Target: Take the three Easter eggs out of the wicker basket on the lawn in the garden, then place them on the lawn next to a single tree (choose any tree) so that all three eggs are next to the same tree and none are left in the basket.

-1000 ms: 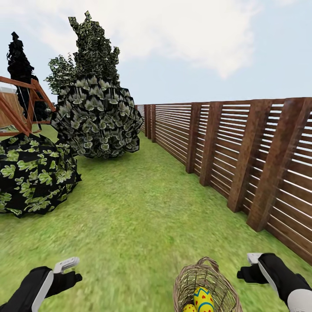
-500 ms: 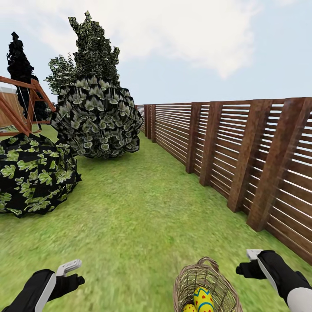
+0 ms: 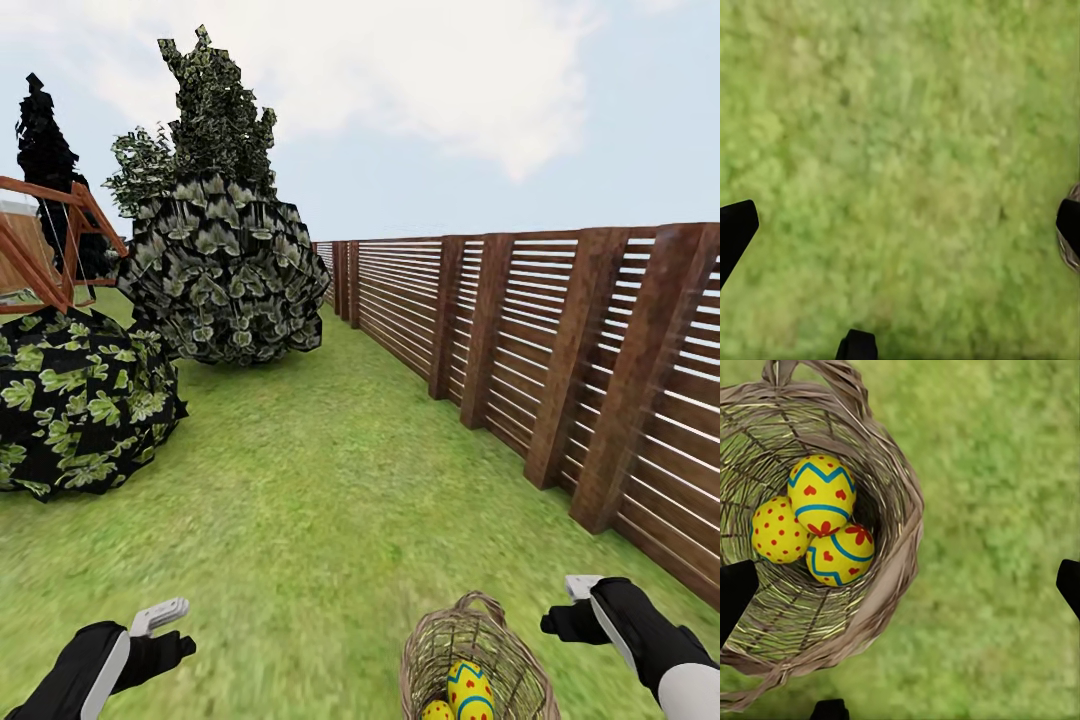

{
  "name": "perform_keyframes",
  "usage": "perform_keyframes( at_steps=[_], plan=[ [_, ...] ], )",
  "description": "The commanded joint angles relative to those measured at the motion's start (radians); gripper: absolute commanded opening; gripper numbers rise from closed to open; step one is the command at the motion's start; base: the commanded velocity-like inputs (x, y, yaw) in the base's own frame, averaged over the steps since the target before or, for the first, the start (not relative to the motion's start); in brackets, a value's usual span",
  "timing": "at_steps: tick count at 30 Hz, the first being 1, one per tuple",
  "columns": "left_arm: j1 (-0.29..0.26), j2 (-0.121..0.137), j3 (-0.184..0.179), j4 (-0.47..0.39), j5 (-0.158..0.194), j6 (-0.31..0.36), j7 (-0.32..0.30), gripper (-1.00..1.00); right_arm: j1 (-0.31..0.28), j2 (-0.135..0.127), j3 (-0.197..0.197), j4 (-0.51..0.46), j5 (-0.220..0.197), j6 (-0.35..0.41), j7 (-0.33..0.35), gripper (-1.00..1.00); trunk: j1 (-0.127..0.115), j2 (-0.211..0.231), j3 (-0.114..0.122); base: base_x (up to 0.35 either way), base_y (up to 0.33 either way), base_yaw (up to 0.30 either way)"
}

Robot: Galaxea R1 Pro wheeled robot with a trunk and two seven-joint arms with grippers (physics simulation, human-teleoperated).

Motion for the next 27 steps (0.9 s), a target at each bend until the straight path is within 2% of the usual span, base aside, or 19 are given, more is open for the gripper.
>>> perform_keyframes(
  at_steps=[1,27],
  plan=[
    [-0.001,0.000,0.002,-0.001,0.001,0.005,-0.003,1.00,0.000,0.000,-0.002,-0.002,0.005,0.005,0.005,1.00,0.004,-0.008,-0.004,0.000,0.000,0.000],
    [-0.001,-0.020,0.001,0.034,-0.001,0.004,-0.003,1.00,0.000,0.008,0.005,0.005,0.006,0.003,0.004,1.00,0.104,-0.190,-0.086,0.000,0.000,0.000]
  ],
)
